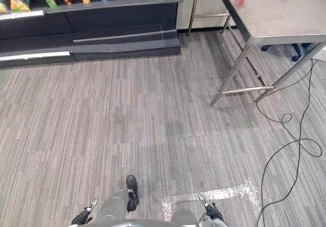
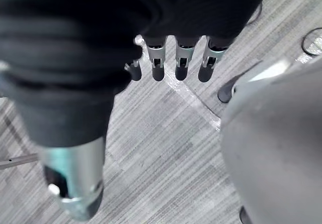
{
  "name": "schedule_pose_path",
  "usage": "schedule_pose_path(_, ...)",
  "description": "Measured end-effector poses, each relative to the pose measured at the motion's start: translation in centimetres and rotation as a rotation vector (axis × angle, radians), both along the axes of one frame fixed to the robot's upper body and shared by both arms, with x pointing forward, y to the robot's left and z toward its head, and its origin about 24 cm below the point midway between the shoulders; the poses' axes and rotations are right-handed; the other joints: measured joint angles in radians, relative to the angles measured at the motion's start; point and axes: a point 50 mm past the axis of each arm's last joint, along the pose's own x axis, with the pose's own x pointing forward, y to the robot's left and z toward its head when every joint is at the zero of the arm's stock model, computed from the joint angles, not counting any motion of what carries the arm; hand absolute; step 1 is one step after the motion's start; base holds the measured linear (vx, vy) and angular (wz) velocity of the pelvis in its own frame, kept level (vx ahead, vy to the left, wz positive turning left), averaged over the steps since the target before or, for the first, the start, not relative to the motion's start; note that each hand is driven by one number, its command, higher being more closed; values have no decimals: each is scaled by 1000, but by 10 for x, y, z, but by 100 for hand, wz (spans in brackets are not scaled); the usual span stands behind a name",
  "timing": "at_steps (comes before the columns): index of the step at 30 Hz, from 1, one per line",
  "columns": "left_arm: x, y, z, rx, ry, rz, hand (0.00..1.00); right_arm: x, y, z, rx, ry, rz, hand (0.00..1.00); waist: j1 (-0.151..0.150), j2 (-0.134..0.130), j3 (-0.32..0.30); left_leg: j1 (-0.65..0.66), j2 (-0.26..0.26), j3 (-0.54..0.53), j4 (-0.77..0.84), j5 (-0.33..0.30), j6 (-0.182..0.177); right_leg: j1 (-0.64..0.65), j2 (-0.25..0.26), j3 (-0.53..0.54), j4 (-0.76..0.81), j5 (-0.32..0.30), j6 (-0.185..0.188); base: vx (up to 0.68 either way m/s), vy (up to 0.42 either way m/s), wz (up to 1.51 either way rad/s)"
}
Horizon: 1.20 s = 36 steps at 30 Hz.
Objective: Put the gum and the chips on the shelf.
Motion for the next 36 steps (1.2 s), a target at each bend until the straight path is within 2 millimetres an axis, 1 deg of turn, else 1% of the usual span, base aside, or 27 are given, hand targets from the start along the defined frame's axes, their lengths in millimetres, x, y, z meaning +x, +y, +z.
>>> schedule_pose_path(2, 0, 0, 0, 8, 3, -27, 0, -1, -1, 0, 1, -3, -16, 0, 5, 2, -6, 38, -9, 26, -2, -20, 26, -31, -6, 41, 83, 76, 4, 429, 264, -30)
schedule_pose_path(4, 2, -1, 0, 13, 5, -67, 0, -3, -2, 0, 4, -12, -13, 0, 19, 13, -10, 124, -11, 48, -30, -34, 48, -120, -4, 45, 310, 219, 4, 373, 220, -37)
schedule_pose_path(5, 2, -2, 0, 11, 6, -76, 0, -3, -4, 1, 1, -16, -12, 0, 18, 15, -10, 153, -12, 47, -42, -40, 57, -144, -6, 36, 383, 249, 8, 333, 175, -18)
schedule_pose_path(6, 3, -4, 0, 10, 7, -103, 0, -3, -5, 1, -3, -21, -9, 0, 10, 24, -4, 213, -18, 41, -72, -50, 63, -190, -9, 2, 536, 244, 9, 304, 127, 4)
schedule_pose_path(7, 3, -5, 0, 5, 3, -113, 0, -3, -7, 2, -12, -21, 2, 0, 2, 29, -2, 287, -22, 32, -122, -71, 58, -227, -6, -51, 642, 206, -21, 356, 107, 9)
schedule_pose_path(8, 3, -6, 0, 2, 5, -113, 0, -3, -8, 2, -18, -21, 14, 0, 0, 33, -1, 322, -24, 21, -149, -85, 47, -245, -6, -85, 676, 171, -33, 292, 52, 3)
schedule_pose_path(9, 3, -6, 0, 0, 4, -113, 0, 0, -9, 3, -27, -24, 44, 0, -4, 34, -1, 377, -28, 14, -194, -107, 30, -290, -6, -142, 706, 92, -55, 230, 14, -1)
schedule_pose_path(11, 3, -8, -1, -6, 1, -105, 0, 3, -11, 4, -40, -35, 70, 0, -10, 39, 1, 414, -25, 12, -213, -111, 25, -355, 19, -195, 640, 25, -57, 245, -62, 7)
schedule_pose_path(14, 6, -14, -1, -31, -15, -54, 0, -4, -13, 4, -45, -23, 64, 0, -16, 57, 9, 450, 11, -16, -210, -150, -20, -407, 88, -214, 329, 35, -47, 273, -186, 26)
schedule_pose_path(15, 7, -14, -1, -32, -21, -34, 0, -7, -13, 3, -43, -16, 61, 0, -15, 56, 9, 463, 26, -33, -212, -174, -41, -403, 99, -201, 152, 80, -40, 285, -262, 42)
schedule_pose_path(16, 7, -12, -1, -28, -24, -29, 0, -10, -12, 3, -40, -9, 58, 0, -15, 50, 10, 472, 29, -41, -214, -183, -54, -395, 98, -187, 62, 120, -37, 335, -309, 38)
schedule_pose_path(17, 5, -10, -1, -25, -23, 1, 0, -17, -9, 1, -30, 7, 54, 0, -11, 37, 12, 499, 33, -52, -217, -205, -87, -381, 80, -172, -61, 208, -31, 392, -349, 26)
schedule_pose_path(18, 2, -12, -2, -34, -20, 32, 0, -22, -9, 0, -31, 20, 46, 0, -11, 38, 8, 525, 51, -55, -221, -221, -110, -360, 90, -195, -59, 298, -41, 486, -402, 21)
schedule_pose_path(19, 0, -21, -4, -60, -21, 64, 0, -22, -14, 1, -45, 17, 47, 0, -9, 67, 6, 541, 85, -41, -227, -219, -120, -372, 122, -212, -6, 256, -71, 418, -318, 8)
schedule_pose_path(21, 6, -27, -3, -75, -53, 71, 0, -17, -16, 3, -56, -6, 47, 0, -11, 83, 8, 560, 109, -28, -229, -173, -131, -387, 134, -230, 80, 177, -105, 342, -241, 12)
schedule_pose_path(24, 11, -40, -3, -111, -82, 108, 0, -21, -17, 3, -57, -4, 32, 0, -11, 84, -2, 589, 133, -32, -219, -101, -144, -361, 134, -262, 158, 76, -116, 340, -221, 28)
schedule_pose_path(25, 14, -41, -2, -116, -97, 127, 0, -20, -17, 3, -56, -7, 28, 0, -11, 95, -12, 581, 144, -42, -178, -91, -146, -346, 134, -272, 171, 48, -119, 271, -162, 27)
schedule_pose_path(26, 15, -41, -2, -117, -103, 135, 0, -20, -17, 3, -56, -6, 24, 0, -11, 92, -12, 565, 151, -44, -138, -90, -147, -337, 134, -277, 170, 38, -120, 213, -148, 23)
schedule_pose_path(27, 16, -39, -1, -112, -112, 142, 0, -21, -15, 3, -51, -6, 20, 0, -9, 83, -14, 510, 165, -58, -8, -91, -147, -315, 132, -282, 168, 21, -119, 200, -140, 26)
schedule_pose_path(28, 17, -37, 0, -108, -122, 151, 0, -21, -17, 4, -56, -7, 20, 0, -12, 83, -17, 416, 189, -108, 191, -73, -175, -290, 129, -297, 169, 9, -118, 203, -130, 26)
schedule_pose_path(29, 18, -35, 0, -105, -128, 165, 0, -21, -17, 4, -57, -7, 24, 0, -11, 84, -17, 367, 200, -136, 296, -46, -193, -277, 130, -301, 171, -1, -120, 292, -98, 17)
schedule_pose_path(30, 20, -33, 1, -101, -143, 193, 0, -22, -16, 3, -57, -4, 32, 0, -6, 77, -14, 291, 210, -183, 463, 47, -198, -251, 131, -301, 186, -19, -137, 260, -43, 0)
schedule_pose_path(31, 20, -32, 2, -100, -148, 194, 0, -21, -16, 4, -60, -5, 40, 0, -4, 72, -10, 262, 220, -189, 539, 84, -195, -233, 132, -299, 188, -35, -148, 320, -6, -1)
schedule_pose_path(32, 21, -31, 2, -98, -152, 192, 0, -17, -16, 5, -65, -15, 61, 0, -6, 74, -10, 198, 236, -184, 671, 60, -184, -196, 132, -295, 190, -59, -156, 276, 50, -2)
schedule_pose_path(33, 23, -29, 3, -91, -162, 189, 0, -14, -16, 5, -68, -25, 74, 0, -3, 71, -9, 139, 234, -160, 757, -8, -165, -159, 127, -290, 184, -75, -151, 273, 68, -4)
schedule_pose_path(35, 26, -27, 5, -86, -177, 191, 0, -9, -15, 6, -68, -39, 88, 0, 3, 63, -8, 68, 234, -92, 750, -91, -134, -114, 107, -285, 176, -92, -139, 254, 129, -16)
schedule_pose_path(36, 26, -27, 5, -92, -192, 217, 0, -6, -14, 7, -65, -50, 78, 0, 12, 61, -8, 29, 233, -54, 677, -125, -122, -90, 96, -272, 166, -94, -131, 271, 180, -28)
